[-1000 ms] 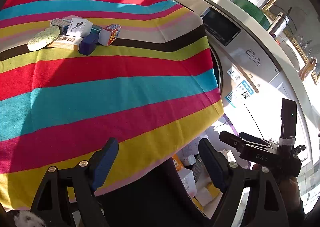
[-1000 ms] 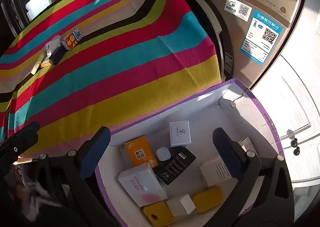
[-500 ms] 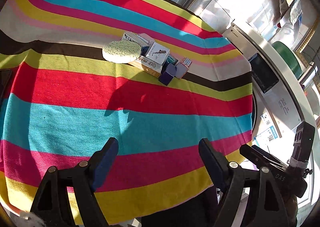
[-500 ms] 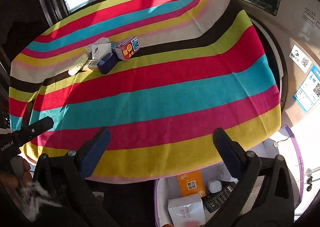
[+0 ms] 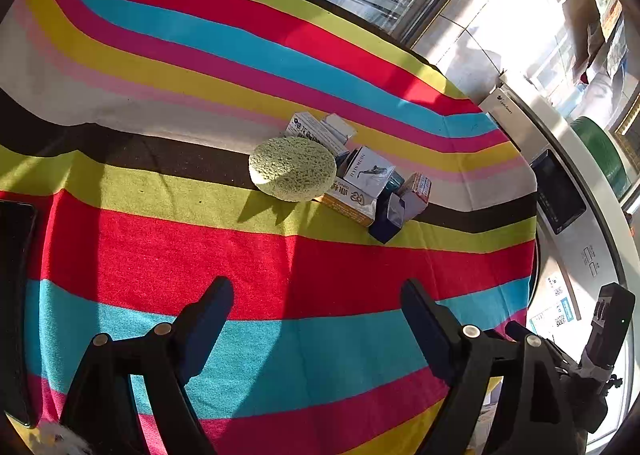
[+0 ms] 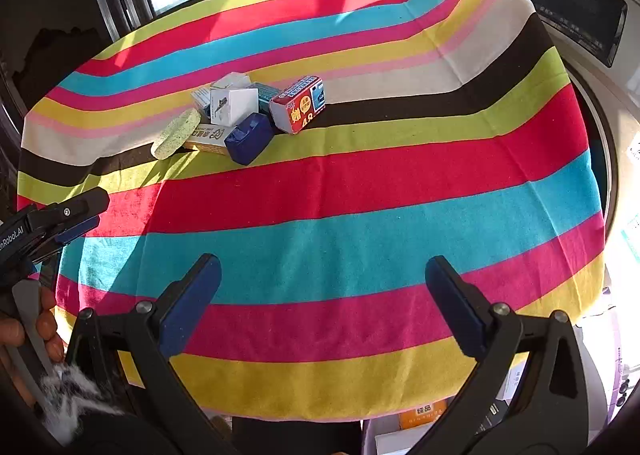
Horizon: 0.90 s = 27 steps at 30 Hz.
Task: Organize objects
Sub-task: 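Move both tools back toward the green round sponge and remaining boxes, then grasp the green round sponge with the left tool while the right tool grasps the red box with blue text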
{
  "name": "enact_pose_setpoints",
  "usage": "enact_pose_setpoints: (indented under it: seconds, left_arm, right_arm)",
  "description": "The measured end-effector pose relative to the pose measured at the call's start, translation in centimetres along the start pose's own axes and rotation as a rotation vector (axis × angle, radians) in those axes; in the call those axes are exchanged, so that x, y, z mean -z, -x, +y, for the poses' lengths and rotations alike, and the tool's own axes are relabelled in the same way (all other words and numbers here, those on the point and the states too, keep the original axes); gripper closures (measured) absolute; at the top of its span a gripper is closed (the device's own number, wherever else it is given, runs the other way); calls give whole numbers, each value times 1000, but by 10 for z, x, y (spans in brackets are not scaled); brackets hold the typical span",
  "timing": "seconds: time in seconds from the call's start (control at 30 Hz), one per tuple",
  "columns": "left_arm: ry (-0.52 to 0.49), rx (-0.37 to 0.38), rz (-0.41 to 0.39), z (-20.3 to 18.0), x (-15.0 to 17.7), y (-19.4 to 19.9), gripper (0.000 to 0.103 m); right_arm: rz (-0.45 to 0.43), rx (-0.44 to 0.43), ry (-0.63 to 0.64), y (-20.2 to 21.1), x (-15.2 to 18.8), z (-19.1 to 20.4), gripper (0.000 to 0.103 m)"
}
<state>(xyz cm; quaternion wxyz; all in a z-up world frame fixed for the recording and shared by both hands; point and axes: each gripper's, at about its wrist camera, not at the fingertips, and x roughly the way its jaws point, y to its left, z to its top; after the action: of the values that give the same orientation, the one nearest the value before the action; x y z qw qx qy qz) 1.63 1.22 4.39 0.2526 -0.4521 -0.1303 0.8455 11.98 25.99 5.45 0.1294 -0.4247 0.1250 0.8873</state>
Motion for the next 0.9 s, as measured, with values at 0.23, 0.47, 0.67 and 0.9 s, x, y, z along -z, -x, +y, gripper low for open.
enact_pose_setpoints:
  seconds: [0.23,0.47,0.67,0.9]
  left_arm:
    - [-35,-22,22,1,-39,-34,11]
    - [-63,-46,76,-2,-62,-73,10]
    - [-75,-69,82,2,-73,-91,10]
    - [-102,-60,87,5,-78,-102,10]
  right_arm:
    - [-18,-12,-36,-21,-39,-4,0]
    - [-25,-22,-14,-55,-80,-6,0]
    - [-11,-65,162,-81,-105,2,0]
    - [-11,-93,430,-103,-124,12,0]
